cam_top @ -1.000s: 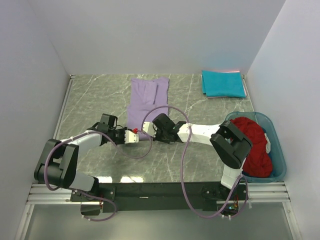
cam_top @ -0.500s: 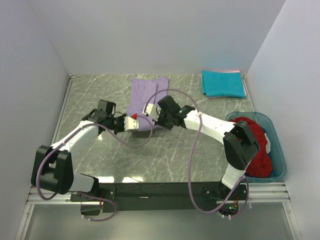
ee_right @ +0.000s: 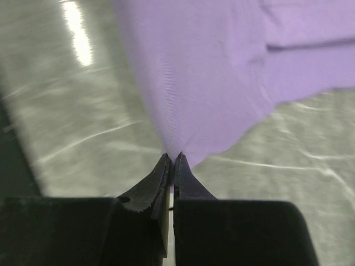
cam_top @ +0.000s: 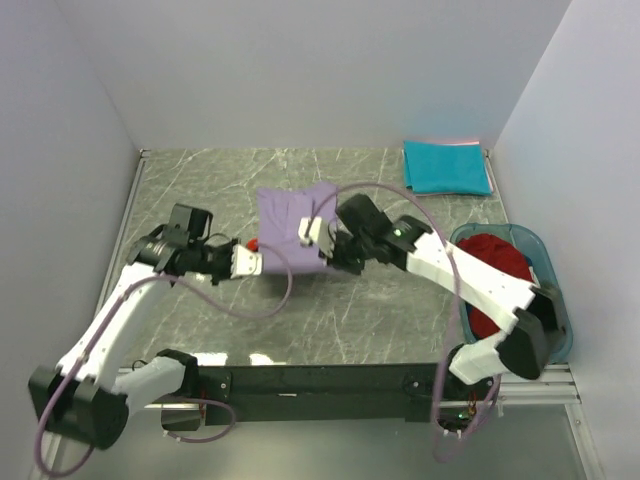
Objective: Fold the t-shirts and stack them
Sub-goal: Fold the tshirt
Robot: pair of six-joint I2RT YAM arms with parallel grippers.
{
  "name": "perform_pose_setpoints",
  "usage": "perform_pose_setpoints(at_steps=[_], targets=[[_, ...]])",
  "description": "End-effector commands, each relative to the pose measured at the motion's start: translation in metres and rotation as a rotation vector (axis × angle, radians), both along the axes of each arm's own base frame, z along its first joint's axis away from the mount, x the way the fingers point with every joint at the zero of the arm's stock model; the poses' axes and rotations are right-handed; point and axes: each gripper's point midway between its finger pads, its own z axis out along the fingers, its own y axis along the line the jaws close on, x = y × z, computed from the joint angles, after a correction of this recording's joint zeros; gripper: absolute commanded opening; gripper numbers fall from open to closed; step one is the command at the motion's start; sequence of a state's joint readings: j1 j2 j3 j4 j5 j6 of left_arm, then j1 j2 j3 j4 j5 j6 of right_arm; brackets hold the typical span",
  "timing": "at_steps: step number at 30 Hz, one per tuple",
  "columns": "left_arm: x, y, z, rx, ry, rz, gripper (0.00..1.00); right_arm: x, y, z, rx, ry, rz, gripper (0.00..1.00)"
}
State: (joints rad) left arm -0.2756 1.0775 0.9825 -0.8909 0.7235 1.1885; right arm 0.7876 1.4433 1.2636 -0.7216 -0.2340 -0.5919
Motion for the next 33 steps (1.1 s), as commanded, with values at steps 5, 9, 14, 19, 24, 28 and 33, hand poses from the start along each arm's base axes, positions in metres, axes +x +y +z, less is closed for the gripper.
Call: perform_pose_setpoints(at_steps=[5,9,14,19,24,28,33], targets=[[-0.106,0.002,0.003,-0.100,0.189,-0.075,0.00,-0.104,-0.038,-0.008,-0.023,0.192,0.195,0.00],[-0.084,-0.006,0.013,-0.130,0.207,-0.026,0.00,-0.083,-0.035,-0.008,-0.042,0.138,0.190,0.00],[-0.017,-0.016,0.026,-0.136,0.230,0.034,0.00,-0.028,-0.033,-0.007,-0.052,0.138,0.149,0.00],[0.050,-0.011,0.019,-0.137,0.236,0.097,0.00,0.038,-0.031,-0.017,-0.074,0.165,0.095,0.00],[0.116,-0.003,-0.021,-0.144,0.337,0.204,0.01,0.084,-0.030,-0.051,-0.125,0.223,0.067,0.00],[0.159,0.001,-0.062,-0.147,0.466,0.317,0.01,0.123,-0.025,-0.093,-0.166,0.276,0.028,0.00],[0.187,0.006,-0.100,-0.152,0.530,0.432,0.01,0.152,-0.025,-0.120,-0.190,0.286,-0.030,0.00]])
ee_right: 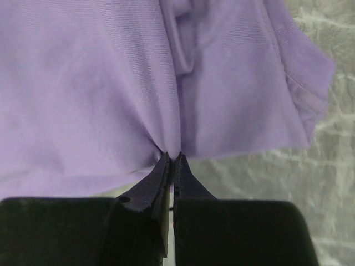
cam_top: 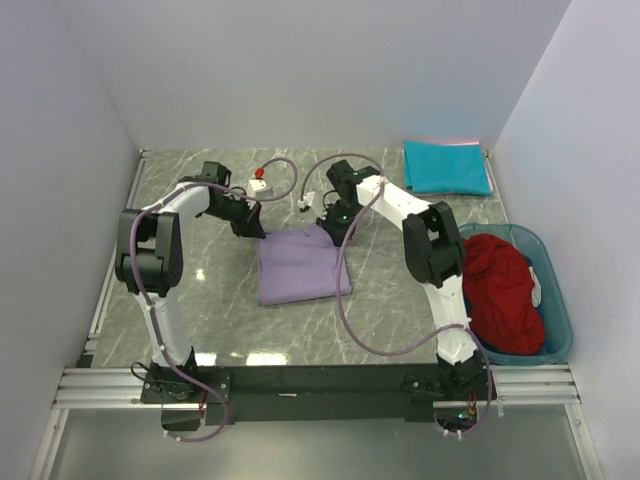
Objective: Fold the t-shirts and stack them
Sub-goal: Fold the tshirt
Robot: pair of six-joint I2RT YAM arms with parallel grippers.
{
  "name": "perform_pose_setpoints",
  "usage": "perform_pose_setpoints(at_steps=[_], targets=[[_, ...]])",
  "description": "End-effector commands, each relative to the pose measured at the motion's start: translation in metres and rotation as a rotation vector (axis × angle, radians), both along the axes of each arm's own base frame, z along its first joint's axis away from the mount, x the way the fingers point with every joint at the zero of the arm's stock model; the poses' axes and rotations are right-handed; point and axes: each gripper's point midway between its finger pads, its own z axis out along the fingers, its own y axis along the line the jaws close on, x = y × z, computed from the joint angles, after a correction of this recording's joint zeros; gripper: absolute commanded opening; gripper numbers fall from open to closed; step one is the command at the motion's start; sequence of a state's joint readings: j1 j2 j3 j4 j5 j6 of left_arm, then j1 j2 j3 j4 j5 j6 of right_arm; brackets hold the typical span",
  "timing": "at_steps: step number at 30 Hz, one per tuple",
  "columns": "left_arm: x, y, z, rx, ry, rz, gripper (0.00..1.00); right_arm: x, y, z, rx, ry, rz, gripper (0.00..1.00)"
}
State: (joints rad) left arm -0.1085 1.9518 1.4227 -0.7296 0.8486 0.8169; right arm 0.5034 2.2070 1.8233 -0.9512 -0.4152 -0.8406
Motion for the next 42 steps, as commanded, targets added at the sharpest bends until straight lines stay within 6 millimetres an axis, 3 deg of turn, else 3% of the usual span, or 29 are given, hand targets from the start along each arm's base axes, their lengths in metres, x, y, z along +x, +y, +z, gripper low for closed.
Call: perform_pose_setpoints(at_steps=[1,6,9,11,12,13,17,19,20,23,24,26,28,29,30,33,36,42], targets=[[0.030,0.006,-0.005,0.006,-0.011,0.103,0.01,0.025,-0.007,0.005,-0.032,-0.037,-0.041,0.00],[0.019,0.006,-0.026,0.048,0.071,0.123,0.01,0.012,-0.005,-0.001,-0.043,0.061,-0.090,0.00],[-0.016,0.004,-0.034,0.071,0.100,0.058,0.01,-0.023,-0.010,-0.005,-0.045,0.156,-0.107,0.00],[-0.032,0.003,-0.025,0.073,0.073,0.032,0.01,-0.044,-0.009,-0.005,-0.039,0.196,-0.111,0.00],[-0.053,0.005,-0.032,0.079,0.115,0.011,0.01,-0.061,-0.014,-0.013,-0.048,0.239,-0.112,0.00],[-0.062,0.004,-0.024,0.068,0.086,-0.019,0.01,-0.071,-0.011,-0.002,-0.013,0.245,-0.108,0.00],[-0.106,0.006,-0.019,0.053,0.118,-0.075,0.01,-0.115,-0.008,0.013,0.041,0.322,-0.112,0.02],[-0.120,0.008,-0.010,0.050,0.097,-0.096,0.02,-0.123,-0.008,0.027,0.068,0.339,-0.120,0.07],[-0.123,0.008,-0.006,0.047,0.082,-0.104,0.05,-0.126,-0.004,0.035,0.095,0.366,-0.122,0.17],[-0.119,0.005,0.018,0.024,-0.019,-0.120,0.26,-0.124,0.004,0.069,0.188,0.446,-0.161,0.30],[-0.119,-0.002,0.026,0.011,-0.048,-0.138,0.35,-0.108,0.006,0.080,0.238,0.438,-0.194,0.31],[-0.110,-0.015,0.044,-0.003,-0.149,-0.148,0.39,-0.093,0.015,0.089,0.298,0.472,-0.273,0.33],[-0.115,-0.035,0.055,-0.026,-0.187,-0.186,0.40,-0.073,0.029,0.091,0.367,0.489,-0.309,0.33],[-0.108,-0.044,0.060,-0.035,-0.238,-0.194,0.40,-0.068,0.035,0.090,0.373,0.529,-0.364,0.30],[-0.108,-0.051,0.059,-0.030,-0.247,-0.199,0.40,-0.058,0.045,0.092,0.417,0.530,-0.370,0.27],[-0.104,-0.074,0.050,-0.007,-0.251,-0.221,0.41,-0.043,0.063,0.073,0.447,0.622,-0.447,0.21],[-0.101,-0.092,0.032,0.022,-0.213,-0.246,0.44,-0.037,0.075,0.064,0.472,0.653,-0.481,0.18],[-0.106,-0.103,0.000,0.078,-0.184,-0.303,0.50,-0.050,0.099,0.044,0.462,0.712,-0.482,0.18]])
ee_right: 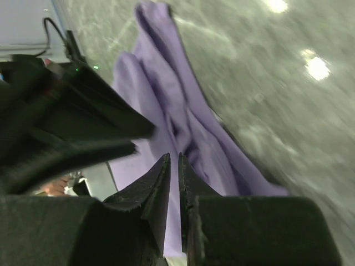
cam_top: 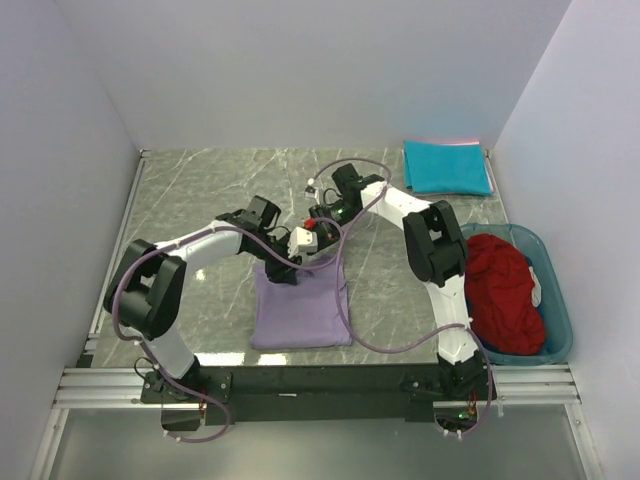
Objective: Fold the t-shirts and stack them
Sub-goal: Fold the tshirt
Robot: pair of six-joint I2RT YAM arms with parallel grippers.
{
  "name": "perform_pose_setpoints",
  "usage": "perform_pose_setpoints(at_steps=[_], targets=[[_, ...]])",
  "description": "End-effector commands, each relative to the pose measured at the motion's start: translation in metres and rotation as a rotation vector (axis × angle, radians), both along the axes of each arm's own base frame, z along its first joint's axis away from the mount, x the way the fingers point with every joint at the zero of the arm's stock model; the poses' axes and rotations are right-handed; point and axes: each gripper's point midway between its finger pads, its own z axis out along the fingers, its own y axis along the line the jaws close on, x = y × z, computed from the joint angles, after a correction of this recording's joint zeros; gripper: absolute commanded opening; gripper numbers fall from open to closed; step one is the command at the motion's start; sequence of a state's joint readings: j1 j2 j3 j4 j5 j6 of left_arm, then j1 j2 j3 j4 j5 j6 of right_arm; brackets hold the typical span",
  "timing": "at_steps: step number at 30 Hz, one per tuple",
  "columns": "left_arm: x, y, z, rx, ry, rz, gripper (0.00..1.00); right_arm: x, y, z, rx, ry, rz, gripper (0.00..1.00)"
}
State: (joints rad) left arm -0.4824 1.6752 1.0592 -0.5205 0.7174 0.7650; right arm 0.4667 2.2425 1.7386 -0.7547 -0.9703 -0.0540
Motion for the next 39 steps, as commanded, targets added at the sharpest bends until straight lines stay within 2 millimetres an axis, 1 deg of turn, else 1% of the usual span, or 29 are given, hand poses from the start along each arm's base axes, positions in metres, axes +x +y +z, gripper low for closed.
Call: perform_pose_setpoints(at_steps=[1,2,3,5,6,7,8,10,11,14,15,17,18,23,26,29,30,32,33,35,39], targets=[[0.009,-0.012,0.005,-0.004,-0.064,-0.024,0.50,-0.003,0.028,0.011,0.078,0.018,0.005,0.18],[0.008,-0.011,0.000,0.009,-0.059,-0.028,0.50,-0.004,0.031,0.008,0.080,0.019,0.009,0.18],[0.005,-0.011,-0.004,0.017,-0.052,-0.033,0.50,-0.008,0.034,-0.001,0.071,0.037,0.014,0.18],[0.000,-0.011,-0.013,0.038,-0.030,-0.046,0.49,-0.009,0.036,-0.010,0.067,0.060,0.015,0.18],[-0.002,-0.008,-0.019,0.056,-0.025,-0.044,0.48,-0.012,0.037,-0.018,0.058,0.080,0.017,0.18],[-0.002,-0.008,-0.020,0.058,-0.025,-0.045,0.47,-0.013,0.037,-0.021,0.056,0.091,0.015,0.17],[-0.003,-0.007,-0.021,0.060,-0.023,-0.048,0.43,-0.014,0.037,-0.030,0.045,0.103,0.013,0.17],[-0.004,-0.007,-0.022,0.064,-0.019,-0.053,0.36,-0.015,0.036,-0.038,0.034,0.124,0.008,0.17],[-0.005,-0.007,-0.022,0.066,-0.014,-0.056,0.31,-0.017,0.035,-0.041,0.027,0.137,0.007,0.17],[-0.006,-0.007,-0.018,0.064,-0.016,-0.056,0.23,-0.019,0.033,-0.052,0.009,0.157,0.002,0.16],[-0.007,-0.006,-0.016,0.062,-0.015,-0.059,0.16,-0.020,0.032,-0.055,0.003,0.162,0.000,0.16],[-0.007,-0.007,-0.009,0.050,-0.028,-0.054,0.09,-0.022,0.031,-0.058,-0.008,0.171,-0.002,0.16],[-0.007,-0.007,-0.007,0.046,-0.034,-0.055,0.01,-0.023,0.030,-0.060,-0.012,0.171,-0.001,0.15],[0.001,-0.006,0.011,0.034,-0.107,-0.029,0.01,-0.028,0.025,-0.070,-0.039,0.187,0.006,0.14],[0.012,-0.005,0.023,0.019,-0.151,-0.004,0.01,-0.030,0.024,-0.074,-0.044,0.195,0.013,0.13],[0.025,-0.002,0.030,0.014,-0.167,0.021,0.01,-0.033,0.022,-0.078,-0.049,0.201,0.017,0.13],[0.029,0.001,0.027,0.019,-0.161,0.032,0.01,-0.033,0.021,-0.078,-0.048,0.202,0.016,0.13],[0.039,0.003,0.029,0.017,-0.174,0.048,0.01,-0.035,0.021,-0.077,-0.048,0.206,0.023,0.13],[0.044,0.006,0.026,0.023,-0.172,0.058,0.01,-0.035,0.021,-0.077,-0.046,0.202,0.030,0.12],[0.055,0.007,0.028,0.018,-0.193,0.070,0.01,-0.035,0.021,-0.078,-0.045,0.203,0.030,0.12],[0.070,0.010,0.024,0.027,-0.215,0.084,0.01,-0.036,0.020,-0.079,-0.043,0.212,0.030,0.12]])
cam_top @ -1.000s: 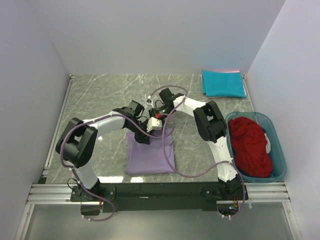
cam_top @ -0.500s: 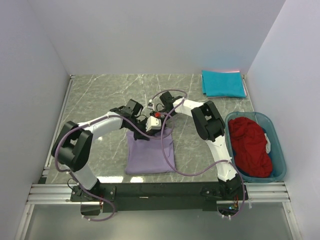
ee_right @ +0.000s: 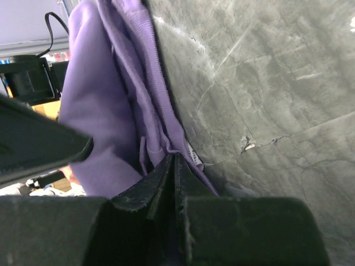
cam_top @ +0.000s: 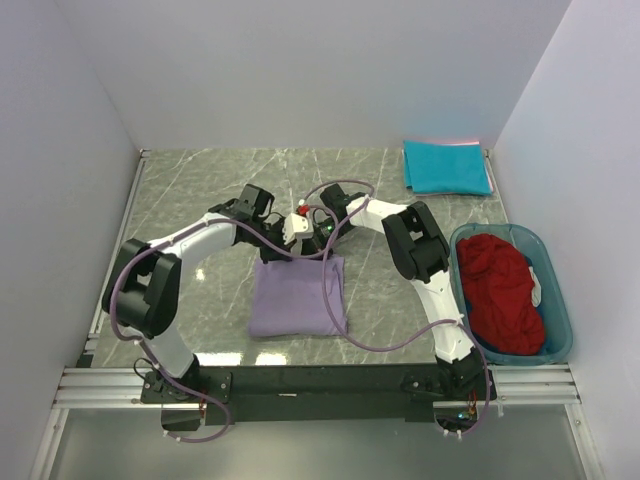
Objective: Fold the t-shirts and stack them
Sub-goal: Fold the tshirt
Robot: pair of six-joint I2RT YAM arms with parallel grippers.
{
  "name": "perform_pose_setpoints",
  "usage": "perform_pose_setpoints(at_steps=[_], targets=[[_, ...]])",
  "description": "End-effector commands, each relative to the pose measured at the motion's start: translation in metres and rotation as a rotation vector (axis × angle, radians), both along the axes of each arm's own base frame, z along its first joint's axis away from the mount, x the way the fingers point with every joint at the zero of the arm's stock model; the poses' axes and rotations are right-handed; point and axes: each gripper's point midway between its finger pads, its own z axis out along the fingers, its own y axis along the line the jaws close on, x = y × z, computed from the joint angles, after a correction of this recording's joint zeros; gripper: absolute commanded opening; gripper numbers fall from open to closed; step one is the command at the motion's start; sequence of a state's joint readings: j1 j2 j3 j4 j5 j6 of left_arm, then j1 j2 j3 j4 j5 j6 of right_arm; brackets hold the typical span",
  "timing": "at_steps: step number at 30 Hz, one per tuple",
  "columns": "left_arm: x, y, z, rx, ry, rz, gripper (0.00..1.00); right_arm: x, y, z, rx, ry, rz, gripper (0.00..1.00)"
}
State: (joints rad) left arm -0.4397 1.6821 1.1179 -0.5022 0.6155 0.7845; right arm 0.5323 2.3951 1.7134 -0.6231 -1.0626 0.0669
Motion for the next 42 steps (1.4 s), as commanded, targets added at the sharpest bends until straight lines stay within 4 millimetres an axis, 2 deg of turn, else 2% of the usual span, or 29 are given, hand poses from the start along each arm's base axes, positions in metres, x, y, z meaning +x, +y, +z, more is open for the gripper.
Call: perform_pose_setpoints(at_steps=[1,6,9,10,11,13,14,15,16,17,18,19,20,23,24,25,26,29,31,37,42], targets=[[0.030,-0.005,0.013,-0.019,-0.096,0.003,0.01,-0.010,-0.011,-0.026,-0.065,0.029,0.014,0.12],[0.033,-0.003,-0.001,0.005,-0.092,0.006,0.01,-0.004,-0.013,-0.024,-0.075,0.008,0.010,0.12],[0.038,-0.003,-0.003,0.002,-0.110,0.024,0.04,0.005,-0.016,-0.018,-0.098,-0.034,-0.003,0.13],[0.038,-0.003,-0.003,0.002,-0.112,0.027,0.07,0.009,-0.018,-0.017,-0.106,-0.065,0.002,0.14],[0.040,-0.004,0.000,0.000,-0.113,0.037,0.16,0.016,-0.021,-0.011,-0.130,-0.105,0.002,0.15],[0.040,-0.001,0.011,-0.001,-0.122,0.051,0.24,0.028,-0.028,-0.004,-0.165,-0.173,0.000,0.21],[0.041,0.001,0.020,-0.016,-0.124,0.066,0.31,0.038,-0.035,0.008,-0.207,-0.226,-0.007,0.23],[0.040,0.004,0.038,-0.043,-0.147,0.078,0.34,0.045,-0.040,0.014,-0.222,-0.262,-0.010,0.28],[0.037,0.006,0.048,-0.063,-0.138,0.089,0.39,0.054,-0.047,0.024,-0.236,-0.286,-0.031,0.31],[0.037,0.014,0.057,-0.081,-0.121,0.123,0.41,0.060,-0.052,0.039,-0.239,-0.325,-0.051,0.34],[0.032,0.015,0.073,-0.117,-0.120,0.125,0.43,0.065,-0.057,0.047,-0.251,-0.353,-0.063,0.41],[0.031,0.019,0.080,-0.134,-0.106,0.146,0.43,0.071,-0.066,0.056,-0.260,-0.363,-0.087,0.45],[0.029,0.029,0.091,-0.158,-0.072,0.203,0.46,0.074,-0.070,0.071,-0.254,-0.389,-0.101,0.47],[0.027,0.047,0.099,-0.210,0.028,0.328,0.46,0.077,-0.089,0.098,-0.255,-0.405,-0.147,0.47],[0.026,0.052,0.097,-0.217,0.060,0.363,0.46,0.074,-0.092,0.105,-0.238,-0.399,-0.154,0.47],[0.023,0.056,0.093,-0.221,0.098,0.388,0.46,0.065,-0.097,0.099,-0.249,-0.374,-0.155,0.46],[0.024,0.064,0.088,-0.227,0.144,0.446,0.46,0.061,-0.103,0.110,-0.244,-0.390,-0.168,0.46],[0.024,0.075,0.070,-0.242,0.248,0.542,0.46,0.039,-0.111,0.106,-0.248,-0.375,-0.165,0.46],[0.025,0.077,0.061,-0.262,0.323,0.592,0.46,0.026,-0.115,0.094,-0.257,-0.350,-0.162,0.46],[0.037,0.083,0.029,-0.287,0.506,0.706,0.46,0.008,-0.114,0.063,-0.254,-0.236,-0.174,0.47],[0.043,0.082,0.011,-0.271,0.574,0.743,0.47,0.009,-0.111,0.049,-0.258,-0.214,-0.184,0.49]])
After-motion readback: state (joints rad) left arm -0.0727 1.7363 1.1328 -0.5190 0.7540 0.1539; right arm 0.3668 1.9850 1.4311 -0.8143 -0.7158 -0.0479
